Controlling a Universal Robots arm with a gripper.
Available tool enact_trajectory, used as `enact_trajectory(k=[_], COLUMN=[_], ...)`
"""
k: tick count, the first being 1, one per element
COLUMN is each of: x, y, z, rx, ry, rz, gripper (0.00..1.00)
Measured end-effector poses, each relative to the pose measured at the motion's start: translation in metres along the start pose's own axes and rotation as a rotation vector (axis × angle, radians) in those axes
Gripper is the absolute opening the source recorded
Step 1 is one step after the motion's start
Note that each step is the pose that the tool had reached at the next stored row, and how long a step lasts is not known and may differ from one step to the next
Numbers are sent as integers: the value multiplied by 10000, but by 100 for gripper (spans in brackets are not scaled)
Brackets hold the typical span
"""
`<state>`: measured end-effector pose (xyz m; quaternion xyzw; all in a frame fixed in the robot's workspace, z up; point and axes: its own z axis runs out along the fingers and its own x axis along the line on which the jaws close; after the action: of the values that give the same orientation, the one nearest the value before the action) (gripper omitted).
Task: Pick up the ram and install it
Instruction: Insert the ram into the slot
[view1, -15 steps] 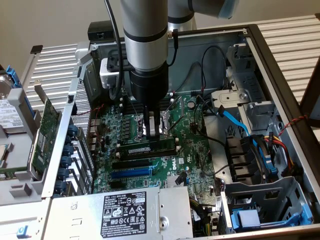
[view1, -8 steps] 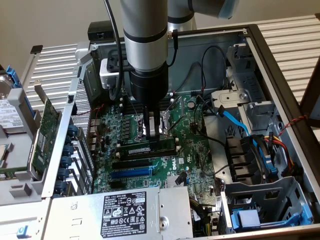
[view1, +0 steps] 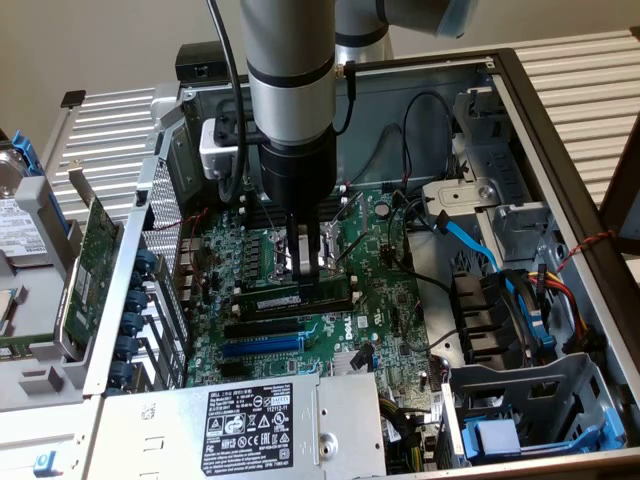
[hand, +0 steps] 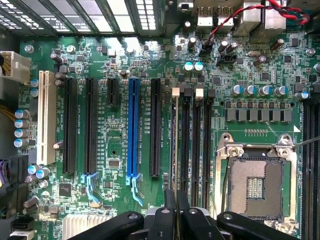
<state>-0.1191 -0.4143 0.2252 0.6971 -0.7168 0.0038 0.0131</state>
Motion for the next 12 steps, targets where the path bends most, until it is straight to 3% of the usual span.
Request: enact_trajectory(k=[5, 6, 12], x=[0, 0, 1], y=[2, 1, 1], z=[1, 1, -28], rx=[-1, 0, 0], ry=[0, 0, -1], rz=[3, 3, 0], gripper=[14, 21, 21])
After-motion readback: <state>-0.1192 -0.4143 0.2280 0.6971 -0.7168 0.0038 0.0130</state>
